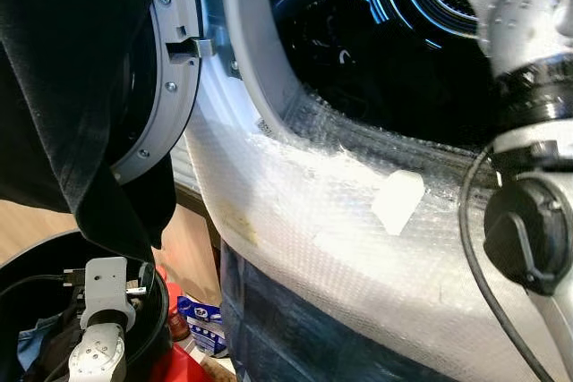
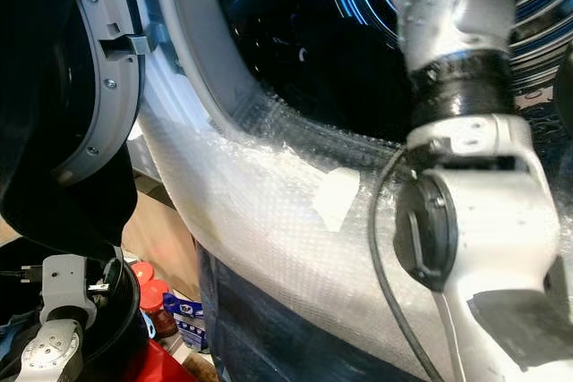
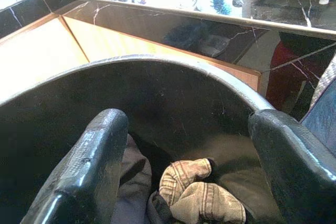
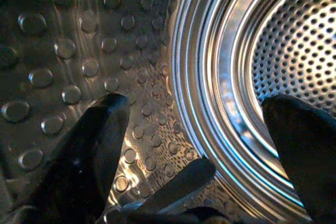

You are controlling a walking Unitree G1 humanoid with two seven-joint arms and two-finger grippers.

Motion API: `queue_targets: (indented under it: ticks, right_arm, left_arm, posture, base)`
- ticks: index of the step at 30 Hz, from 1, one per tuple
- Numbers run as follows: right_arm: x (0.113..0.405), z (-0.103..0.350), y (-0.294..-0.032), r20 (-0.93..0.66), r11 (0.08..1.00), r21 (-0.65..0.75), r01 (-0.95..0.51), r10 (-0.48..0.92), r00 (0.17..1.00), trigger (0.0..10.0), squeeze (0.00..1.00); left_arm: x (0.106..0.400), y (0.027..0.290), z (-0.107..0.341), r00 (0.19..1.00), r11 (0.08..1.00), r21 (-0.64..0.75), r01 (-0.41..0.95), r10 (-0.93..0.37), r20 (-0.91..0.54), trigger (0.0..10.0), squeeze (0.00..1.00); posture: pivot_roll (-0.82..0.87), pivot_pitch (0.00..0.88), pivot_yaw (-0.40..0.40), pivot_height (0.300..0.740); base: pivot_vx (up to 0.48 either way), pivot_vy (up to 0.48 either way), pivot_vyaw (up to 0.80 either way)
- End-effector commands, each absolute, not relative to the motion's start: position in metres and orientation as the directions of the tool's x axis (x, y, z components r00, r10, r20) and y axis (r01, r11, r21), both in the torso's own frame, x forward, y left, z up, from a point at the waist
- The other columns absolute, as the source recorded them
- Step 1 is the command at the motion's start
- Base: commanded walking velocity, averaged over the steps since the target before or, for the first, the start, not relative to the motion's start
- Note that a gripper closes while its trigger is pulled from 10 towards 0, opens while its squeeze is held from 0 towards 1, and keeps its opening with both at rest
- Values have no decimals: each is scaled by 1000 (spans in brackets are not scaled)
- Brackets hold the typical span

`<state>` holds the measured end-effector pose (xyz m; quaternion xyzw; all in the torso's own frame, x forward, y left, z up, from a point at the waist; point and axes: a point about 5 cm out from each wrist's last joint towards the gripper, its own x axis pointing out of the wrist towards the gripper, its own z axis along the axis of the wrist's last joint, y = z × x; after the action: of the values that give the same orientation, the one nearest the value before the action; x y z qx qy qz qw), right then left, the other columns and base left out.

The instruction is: Clothes washing

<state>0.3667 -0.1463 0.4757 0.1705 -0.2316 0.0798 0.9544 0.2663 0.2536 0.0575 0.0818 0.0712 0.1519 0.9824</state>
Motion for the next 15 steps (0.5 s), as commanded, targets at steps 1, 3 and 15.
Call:
queue_targets:
  ticks: [1, 3, 15]
  right_arm:
    - [355, 480, -148, 473, 916, 295, -270, 105, 875, 10000, 0]
    - [351, 477, -149, 460, 908, 305, -288, 124, 879, 10000, 0]
    - [299, 410, -114, 323, 628, 344, -698, 619, 716, 10000, 0]
  left_arm:
    - [259, 242, 36, 938, 953, 201, -225, 268, -222, 10000, 0]
    - [260, 242, 36, 938, 954, 200, -223, 266, -222, 10000, 0]
    - [262, 239, 34, 938, 958, 191, -216, 257, -231, 10000, 0]
  posture:
    - [-103, 21, -16, 740]
    - [-107, 22, -16, 740]
    - [-122, 20, -27, 740]
  base:
    - [0, 0, 0]
    - [0, 0, 0]
    - [0, 0, 0]
